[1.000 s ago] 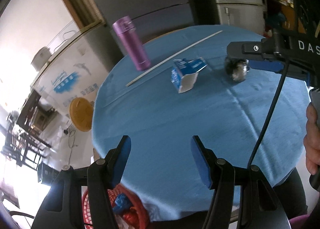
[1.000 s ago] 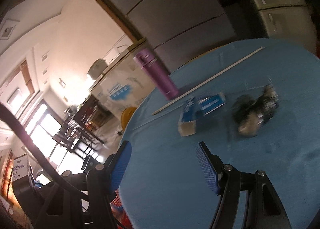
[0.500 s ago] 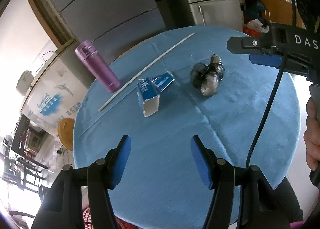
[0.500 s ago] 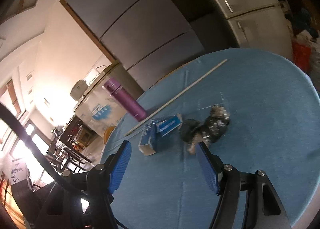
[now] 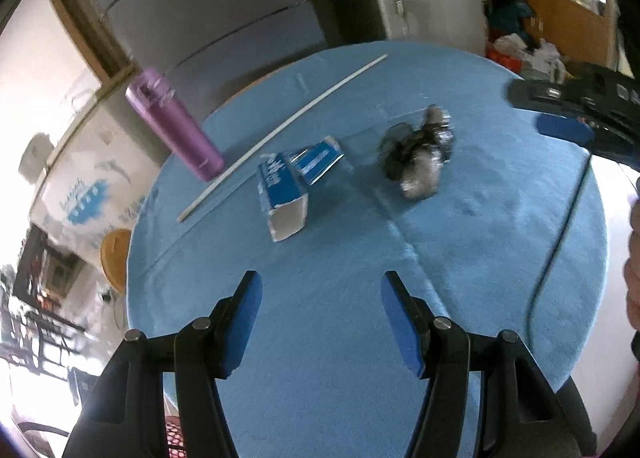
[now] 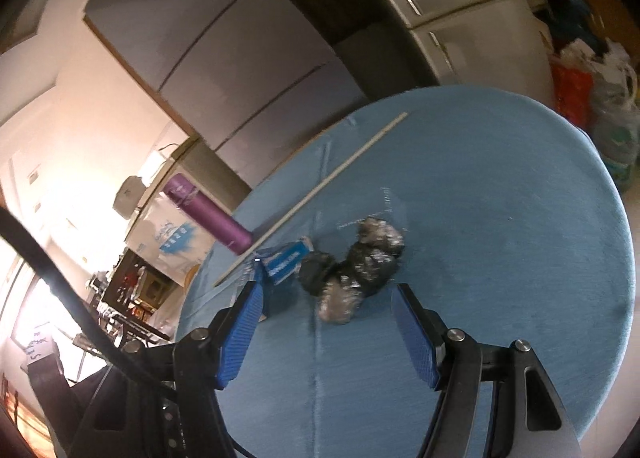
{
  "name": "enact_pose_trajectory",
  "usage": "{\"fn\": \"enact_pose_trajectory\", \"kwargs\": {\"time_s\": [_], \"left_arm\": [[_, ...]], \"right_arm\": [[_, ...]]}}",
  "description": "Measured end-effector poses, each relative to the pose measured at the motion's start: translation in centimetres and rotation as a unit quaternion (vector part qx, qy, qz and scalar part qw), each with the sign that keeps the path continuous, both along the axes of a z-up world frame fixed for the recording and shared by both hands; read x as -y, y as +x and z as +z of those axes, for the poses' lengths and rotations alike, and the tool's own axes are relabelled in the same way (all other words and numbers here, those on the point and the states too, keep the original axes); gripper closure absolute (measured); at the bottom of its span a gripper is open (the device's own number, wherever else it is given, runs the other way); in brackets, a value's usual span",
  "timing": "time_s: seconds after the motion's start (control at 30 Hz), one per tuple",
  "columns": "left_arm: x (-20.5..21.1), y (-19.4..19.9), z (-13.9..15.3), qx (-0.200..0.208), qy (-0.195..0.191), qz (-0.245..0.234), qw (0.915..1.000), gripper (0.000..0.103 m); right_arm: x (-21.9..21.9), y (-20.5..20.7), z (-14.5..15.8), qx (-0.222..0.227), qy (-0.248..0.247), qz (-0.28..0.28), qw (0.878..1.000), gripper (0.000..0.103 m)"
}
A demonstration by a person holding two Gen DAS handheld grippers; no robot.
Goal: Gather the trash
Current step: 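Move both tools over the table toward the black bag and toothpaste box, then grasp the black plastic bag with the right tool while the left tool grasps the blue toothpaste box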
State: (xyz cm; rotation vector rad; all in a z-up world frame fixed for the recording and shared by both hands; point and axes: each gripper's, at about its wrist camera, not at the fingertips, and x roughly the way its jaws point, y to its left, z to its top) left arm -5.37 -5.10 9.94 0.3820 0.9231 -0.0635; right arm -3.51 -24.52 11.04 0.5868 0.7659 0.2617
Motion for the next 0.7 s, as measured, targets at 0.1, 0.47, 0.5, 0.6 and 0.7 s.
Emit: {"fn": "enact_pose_trajectory", "kwargs": {"time_s": [0.1,0.47,0.5,0.6,0.7], "left_arm": [[-1.9,1.5,-0.2,-0.003,-0.005,0.025,0.9997,0.040],[-9.1,9.6,-0.6,-0.039,-0.096,0.080,0.9914,0.040],[-9.5,10.2,-0.8,-0.048,-0.106,0.086,0.9894,0.040],[-9.7,12.2,-1.4,-0.067,-0.146,0.084,0.9834,0.040],[-8.6,13.7,-2.1,-0.080,-0.167,0.072,0.9800,0.040]], "right_arm": [[1.2,1.2,-1.2,-0.029,0.008,-0.013,0.999,0.032],[1.2,7.2,-5.2,-0.106,0.077,-0.011,0.991,0.032],[0.9,7.7,-5.5,-0.113,0.080,-0.009,0.990,0.032],[0.0,8.9,-6.5,-0.132,0.087,-0.008,0.987,0.032],[-0.9,9.5,-7.2,-0.144,0.096,-0.006,0.985,0.032]]}}
